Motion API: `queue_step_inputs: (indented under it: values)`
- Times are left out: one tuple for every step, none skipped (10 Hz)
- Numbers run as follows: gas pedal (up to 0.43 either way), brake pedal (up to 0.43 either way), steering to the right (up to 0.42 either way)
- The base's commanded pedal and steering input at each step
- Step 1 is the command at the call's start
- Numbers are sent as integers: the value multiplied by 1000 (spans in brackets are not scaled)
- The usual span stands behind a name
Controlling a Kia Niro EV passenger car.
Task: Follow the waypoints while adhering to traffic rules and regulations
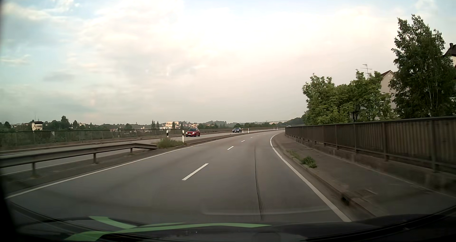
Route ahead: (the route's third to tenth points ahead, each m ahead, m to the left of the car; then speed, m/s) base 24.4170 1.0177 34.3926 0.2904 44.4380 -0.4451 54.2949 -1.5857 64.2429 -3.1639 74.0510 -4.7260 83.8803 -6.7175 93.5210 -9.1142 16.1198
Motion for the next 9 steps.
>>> queue_step_inputs:
  values:
    - [79, 0, 14]
    - [79, 0, 14]
    - [79, 0, 14]
    - [79, 0, 14]
    - [79, 0, 14]
    - [79, 0, 12]
    - [79, 0, 7]
    - [79, 0, 3]
    - [79, 0, 2]
